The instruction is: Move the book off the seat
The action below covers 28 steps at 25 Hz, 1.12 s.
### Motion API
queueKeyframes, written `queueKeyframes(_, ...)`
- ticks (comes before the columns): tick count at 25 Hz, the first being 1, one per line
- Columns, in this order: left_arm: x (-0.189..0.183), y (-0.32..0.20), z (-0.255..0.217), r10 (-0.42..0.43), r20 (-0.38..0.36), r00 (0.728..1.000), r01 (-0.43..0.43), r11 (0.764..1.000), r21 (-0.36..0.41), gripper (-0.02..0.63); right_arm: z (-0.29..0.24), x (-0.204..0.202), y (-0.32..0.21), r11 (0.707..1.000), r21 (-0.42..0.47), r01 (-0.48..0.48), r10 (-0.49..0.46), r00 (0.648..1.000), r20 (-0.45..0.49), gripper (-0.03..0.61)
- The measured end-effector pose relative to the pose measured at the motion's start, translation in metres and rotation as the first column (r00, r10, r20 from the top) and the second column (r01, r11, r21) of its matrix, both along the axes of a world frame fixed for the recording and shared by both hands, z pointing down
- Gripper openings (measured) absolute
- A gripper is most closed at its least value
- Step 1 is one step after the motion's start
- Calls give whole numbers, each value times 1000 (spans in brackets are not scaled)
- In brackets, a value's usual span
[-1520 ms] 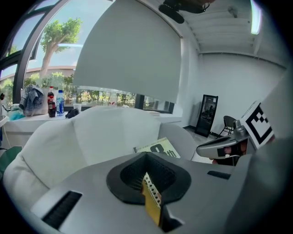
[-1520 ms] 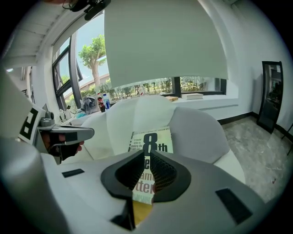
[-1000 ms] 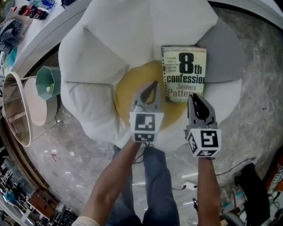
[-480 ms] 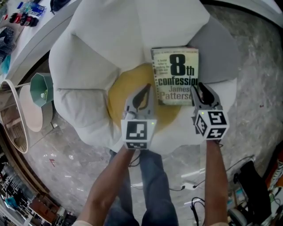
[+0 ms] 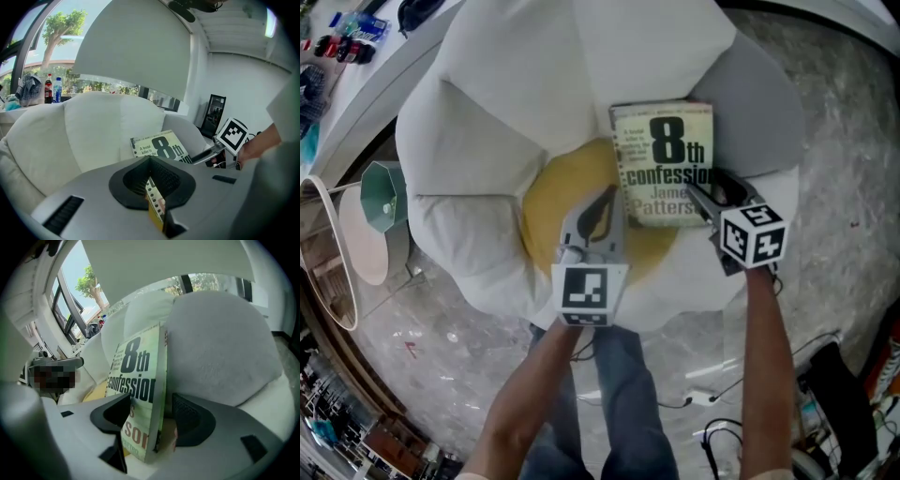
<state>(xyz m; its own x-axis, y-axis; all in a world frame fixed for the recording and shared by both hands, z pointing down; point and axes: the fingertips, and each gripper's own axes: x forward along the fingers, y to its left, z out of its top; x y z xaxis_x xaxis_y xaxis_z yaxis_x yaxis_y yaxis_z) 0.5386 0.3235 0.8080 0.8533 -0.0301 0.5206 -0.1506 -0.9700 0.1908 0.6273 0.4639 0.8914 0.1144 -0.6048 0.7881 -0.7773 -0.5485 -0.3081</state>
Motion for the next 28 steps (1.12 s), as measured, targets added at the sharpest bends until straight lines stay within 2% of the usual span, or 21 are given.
queueKeyframes(1,0,1,1,2,1,1000,-2,1000,0,1,5,-3,0,1000,3,13,-13,999,37,278)
queueKeyframes(7,-2,4,3,1,2,1000,-1,1000,-2,2,25,-25,-4,978,-49,201,-189,963,190,304)
queueKeyframes(14,-5,8,5,-9,-3,1000,9,1000,-8,1,41,-29,-9,970,-24,241,-221,923,314,325)
queueKeyframes(16,-8,9,3,-9,-3,1000,9,1000,-12,1,39,-31,-11,971,-6,238,-224,924,310,325)
queueKeyframes(20,-10,13,-2,-5,-4,1000,5,1000,-14,1,22,-30,-9,977,27,213,-213,950,227,320)
queueKeyframes(24,-7,15,-14,-6,-15,1000,6,1000,-8,2,-6,-32,-9,981,103,162,-178,969,169,258)
queueKeyframes(28,-14,-7,-17,-10,-25,1000,10,1000,-3,2,-22,-50,-34,983,142,119,-138,981,135,218)
